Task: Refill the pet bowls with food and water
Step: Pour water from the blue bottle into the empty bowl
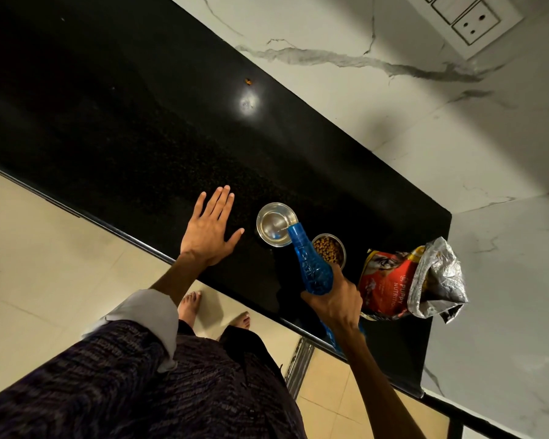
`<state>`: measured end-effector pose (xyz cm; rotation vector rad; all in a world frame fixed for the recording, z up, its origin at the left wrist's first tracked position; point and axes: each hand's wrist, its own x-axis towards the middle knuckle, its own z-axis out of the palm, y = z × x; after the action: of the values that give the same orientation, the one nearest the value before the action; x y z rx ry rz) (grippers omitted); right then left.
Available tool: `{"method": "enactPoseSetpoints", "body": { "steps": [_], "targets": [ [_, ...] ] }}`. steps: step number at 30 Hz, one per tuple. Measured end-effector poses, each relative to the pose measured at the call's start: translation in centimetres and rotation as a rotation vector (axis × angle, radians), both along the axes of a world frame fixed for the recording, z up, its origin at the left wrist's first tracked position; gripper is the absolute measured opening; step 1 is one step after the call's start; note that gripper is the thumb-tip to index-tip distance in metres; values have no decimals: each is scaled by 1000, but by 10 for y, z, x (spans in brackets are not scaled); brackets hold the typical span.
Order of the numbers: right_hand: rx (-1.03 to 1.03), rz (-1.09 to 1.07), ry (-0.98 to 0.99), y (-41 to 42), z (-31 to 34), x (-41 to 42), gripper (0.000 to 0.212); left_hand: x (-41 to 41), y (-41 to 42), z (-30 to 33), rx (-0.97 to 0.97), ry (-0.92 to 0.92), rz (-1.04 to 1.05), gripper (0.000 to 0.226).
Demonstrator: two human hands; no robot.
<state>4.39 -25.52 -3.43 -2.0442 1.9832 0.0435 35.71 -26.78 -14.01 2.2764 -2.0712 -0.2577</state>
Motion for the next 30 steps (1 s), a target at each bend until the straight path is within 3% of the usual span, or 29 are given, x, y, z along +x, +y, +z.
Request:
{"method": "enactPoseSetpoints", "body": {
  "steps": [30],
  "targets": [
    [9,-5,-11,-1,0,2,87,0,-1,-1,7,3,0,87]
  ]
}}
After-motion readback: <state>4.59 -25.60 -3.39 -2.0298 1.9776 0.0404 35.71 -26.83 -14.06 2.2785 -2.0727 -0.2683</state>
